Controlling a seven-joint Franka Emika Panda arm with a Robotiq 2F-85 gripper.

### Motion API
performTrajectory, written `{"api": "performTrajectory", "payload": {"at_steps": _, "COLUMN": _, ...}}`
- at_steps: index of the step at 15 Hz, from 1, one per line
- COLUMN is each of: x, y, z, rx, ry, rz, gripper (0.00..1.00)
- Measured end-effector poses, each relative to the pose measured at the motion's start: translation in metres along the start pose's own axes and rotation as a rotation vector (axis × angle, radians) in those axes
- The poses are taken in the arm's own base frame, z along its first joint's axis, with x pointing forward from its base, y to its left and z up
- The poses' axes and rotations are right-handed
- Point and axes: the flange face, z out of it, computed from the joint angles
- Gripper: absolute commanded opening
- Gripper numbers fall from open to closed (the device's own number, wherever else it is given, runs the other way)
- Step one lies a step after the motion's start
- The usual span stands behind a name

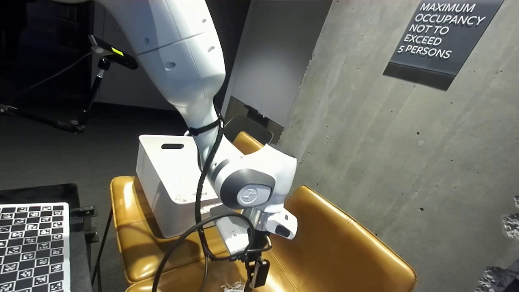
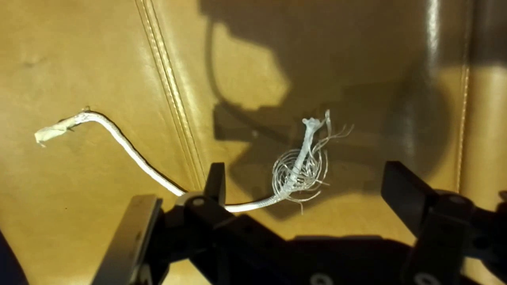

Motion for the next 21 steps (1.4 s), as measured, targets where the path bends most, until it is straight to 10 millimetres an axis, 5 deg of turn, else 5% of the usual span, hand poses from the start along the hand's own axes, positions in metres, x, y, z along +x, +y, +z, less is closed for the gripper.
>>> {"api": "performTrajectory", "payload": {"at_steps": 4, "x": 0.021, "y": -0.005, "z": 0.031, "rx": -0.006, "ry": 0.004, "rz": 0.0, "gripper": 0.95}}
{"api": "performTrajectory", "payload": {"at_steps": 6, "x": 0.024, "y": -0.007, "z": 0.05, "rx": -0.009, "ry": -0.007, "rz": 0.001, "gripper": 0.71}}
{"api": "performTrajectory", "payload": {"at_steps": 7, "x": 0.024, "y": -0.008, "z": 0.059, "rx": -0.011, "ry": -0.013, "rz": 0.003, "gripper": 0.69}}
{"api": "performTrajectory", "payload": {"at_steps": 10, "x": 0.029, "y": -0.008, "z": 0.08, "rx": -0.019, "ry": -0.02, "rz": 0.007, "gripper": 0.45}}
{"api": "performTrajectory", "payload": {"at_steps": 16, "x": 0.032, "y": 0.008, "z": 0.09, "rx": -0.048, "ry": -0.023, "rz": 0.021, "gripper": 0.02}}
{"api": "performTrajectory", "payload": {"at_steps": 21, "x": 0.032, "y": 0.013, "z": 0.088, "rx": -0.06, "ry": -0.02, "rz": 0.023, "gripper": 0.02}}
